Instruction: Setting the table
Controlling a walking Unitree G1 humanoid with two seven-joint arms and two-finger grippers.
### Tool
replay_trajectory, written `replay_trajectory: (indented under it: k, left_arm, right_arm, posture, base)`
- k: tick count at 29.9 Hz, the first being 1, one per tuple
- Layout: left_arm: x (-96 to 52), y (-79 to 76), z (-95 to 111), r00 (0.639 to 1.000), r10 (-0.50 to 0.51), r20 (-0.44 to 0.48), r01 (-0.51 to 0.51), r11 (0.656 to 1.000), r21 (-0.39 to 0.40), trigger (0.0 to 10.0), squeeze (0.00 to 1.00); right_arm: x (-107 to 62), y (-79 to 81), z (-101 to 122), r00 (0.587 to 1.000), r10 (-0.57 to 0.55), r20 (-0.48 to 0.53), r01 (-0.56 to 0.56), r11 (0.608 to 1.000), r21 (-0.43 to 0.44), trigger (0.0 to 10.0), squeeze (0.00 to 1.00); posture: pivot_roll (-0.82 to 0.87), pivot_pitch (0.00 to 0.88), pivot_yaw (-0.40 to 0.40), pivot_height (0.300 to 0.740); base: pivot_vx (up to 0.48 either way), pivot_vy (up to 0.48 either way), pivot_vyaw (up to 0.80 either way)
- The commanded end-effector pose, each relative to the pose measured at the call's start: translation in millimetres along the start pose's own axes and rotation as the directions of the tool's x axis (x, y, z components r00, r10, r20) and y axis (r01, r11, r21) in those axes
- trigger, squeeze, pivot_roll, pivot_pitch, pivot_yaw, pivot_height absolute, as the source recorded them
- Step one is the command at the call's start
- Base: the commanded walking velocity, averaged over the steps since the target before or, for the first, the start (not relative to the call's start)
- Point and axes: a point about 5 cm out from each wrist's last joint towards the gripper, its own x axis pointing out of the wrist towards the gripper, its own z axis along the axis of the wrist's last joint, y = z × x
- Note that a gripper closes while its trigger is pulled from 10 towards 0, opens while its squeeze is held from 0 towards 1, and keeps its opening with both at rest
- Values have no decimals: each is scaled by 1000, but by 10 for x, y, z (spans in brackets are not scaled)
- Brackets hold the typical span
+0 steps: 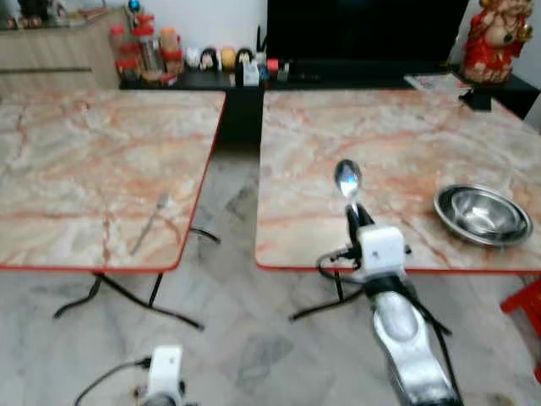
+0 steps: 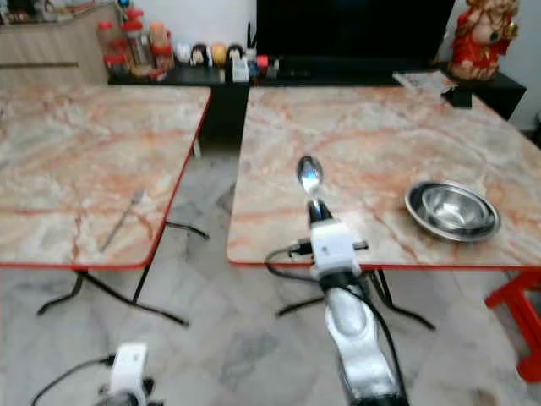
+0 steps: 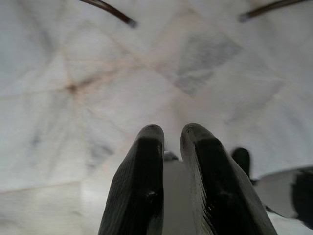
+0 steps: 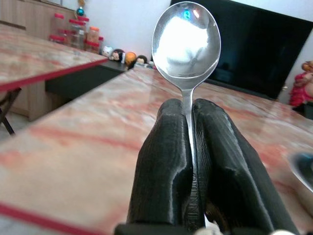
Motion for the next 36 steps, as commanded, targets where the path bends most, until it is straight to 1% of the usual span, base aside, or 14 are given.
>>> replay_trajectory:
  k: [1, 5, 6, 12, 16, 18, 19, 23, 25, 27, 28, 30, 34, 36]
  left_arm:
    - [-2, 103, 14, 1000, 26, -3, -26, 1000, 9, 10000, 0]
    - [-2, 99, 12, 1000, 24, -3, -24, 1000, 11, 10000, 0]
    - [-2, 99, 12, 1000, 24, -3, -24, 1000, 11, 10000, 0]
    - [-3, 102, 10, 1000, 27, -3, -27, 1000, 13, 10000, 0]
    - [-4, 120, 6, 999, 36, -5, -36, 999, 8, 10000, 0]
    - [-4, 121, 7, 999, 36, -5, -36, 999, 8, 10000, 0]
    - [-5, 124, 5, 999, 37, -6, -37, 999, 9, 10000, 0]
    - [-6, 130, 3, 999, 37, -6, -37, 999, 10, 10000, 0]
    - [-6, 131, 3, 999, 37, -6, -37, 999, 10, 10000, 0]
    - [-6, 133, -1, 999, 36, -9, -36, 999, 16, 10000, 0]
    - [-6, 133, -1, 999, 36, -9, -36, 999, 16, 10000, 0]
    - [-4, 123, 4, 999, 32, -11, -32, 999, 22, 10000, 0]
    - [2, 92, 10, 999, 25, -23, -24, 999, 45, 10000, 0]
    - [4, 82, 15, 1000, 21, -21, -21, 999, 41, 10000, 0]
  right_arm:
    - [-45, 75, -60, 999, 35, -15, -35, 999, -2, 10000, 0]
    - [-189, 101, -282, 993, 62, -101, -63, 998, -9, 10000, 0]
    - [-189, 101, -282, 993, 62, -101, -63, 998, -9, 10000, 0]
    - [-403, 101, -552, 976, 74, -207, -80, 997, -18, 10000, 0]
    - [-616, 66, -834, 939, 65, -338, -72, 997, -8, 10000, 0]
    - [-630, 63, -854, 936, 63, -346, -69, 998, -6, 10000, 0]
    - [-716, 32, -955, 915, 46, -402, -45, 999, 12, 10000, 0]
    - [-902, -33, -1149, 860, 10, -511, 17, 999, 47, 10000, 0]
    - [-933, -45, -1181, 848, 1, -529, 29, 998, 49, 10000, 0]
    - [-1042, -78, -1297, 799, -22, -601, 76, 995, 64, 10000, 0]
    - [-1042, -78, -1297, 799, -22, -601, 76, 995, 64, 10000, 0]
    - [-1095, -86, -1365, 761, -20, -648, 95, 992, 80, 10000, 0]
    - [-1274, -58, -1526, 633, 29, -773, 138, 979, 151, 10000, 0]
    - [-1383, -44, -1587, 566, 47, -823, 143, 978, 155, 10000, 0]
  posture:
    - [-103, 0, -7, 740]
    - [-102, 0, -6, 740]
    - [-102, 0, -6, 740]
    - [-102, 0, -6, 740]
    - [-100, 0, -6, 740]
    - [-100, 0, -6, 740]
    - [-97, 0, -6, 740]
    - [-99, 0, -3, 740]
    - [-100, 0, -1, 740]
    - [-102, 0, 1, 740]
    - [-102, 0, 1, 740]
    - [-107, 0, 5, 740]
    - [-110, 0, 8, 740]
    - [-104, 0, 7, 740]
  base:
    - [0, -341, 0]
    - [0, -340, 0]
    - [0, -341, 0]
    - [0, -338, 0]
    - [0, 0, 0]
    - [0, 0, 0]
    - [0, 0, 0]
    - [0, 0, 0]
    - [0, 0, 0]
    - [0, 0, 0]
    - [0, 0, 0]
    - [0, 0, 0]
    - [0, 0, 0]
    - [0, 0, 0]
